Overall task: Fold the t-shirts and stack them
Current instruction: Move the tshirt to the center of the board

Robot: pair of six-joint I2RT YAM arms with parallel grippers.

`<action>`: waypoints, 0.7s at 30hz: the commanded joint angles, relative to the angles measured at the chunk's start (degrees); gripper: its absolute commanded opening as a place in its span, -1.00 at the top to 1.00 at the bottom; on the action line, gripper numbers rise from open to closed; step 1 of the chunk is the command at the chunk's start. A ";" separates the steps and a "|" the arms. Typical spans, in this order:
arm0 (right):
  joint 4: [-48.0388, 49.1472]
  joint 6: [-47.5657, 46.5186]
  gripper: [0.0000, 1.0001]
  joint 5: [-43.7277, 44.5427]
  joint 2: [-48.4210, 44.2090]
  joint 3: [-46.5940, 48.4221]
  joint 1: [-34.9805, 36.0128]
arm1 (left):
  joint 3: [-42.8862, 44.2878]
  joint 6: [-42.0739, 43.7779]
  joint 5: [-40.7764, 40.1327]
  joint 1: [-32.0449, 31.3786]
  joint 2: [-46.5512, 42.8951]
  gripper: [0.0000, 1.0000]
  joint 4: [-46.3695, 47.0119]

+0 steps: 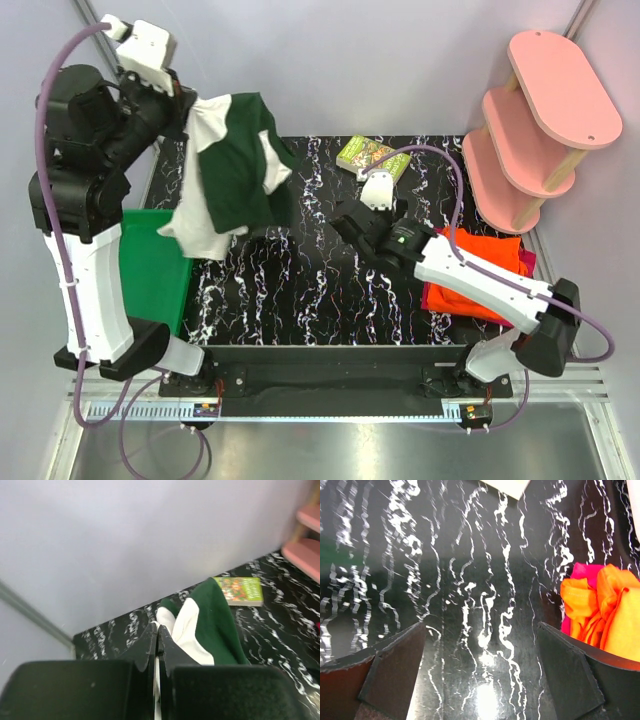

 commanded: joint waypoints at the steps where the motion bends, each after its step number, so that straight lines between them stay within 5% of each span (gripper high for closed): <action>1: 3.03 -1.20 -0.99 0.33 -4.83 -0.27 -0.07 | 2.16 3.62 -3.10 -8.30 -0.97 1.00 0.75; 8: 3.38 2.15 -0.99 -2.82 -9.93 -4.49 -0.07 | -14.61 0.99 -5.65 -11.23 -1.24 1.00 2.33; 13: 9.26 -2.07 -0.90 -12.67 -10.47 -4.94 1.60 | -19.02 1.95 -6.36 -11.23 -0.10 1.00 4.70; 21: 9.71 -3.04 -0.90 -11.10 -1.86 1.74 7.49 | -20.26 0.72 -6.70 -11.67 4.21 1.00 6.20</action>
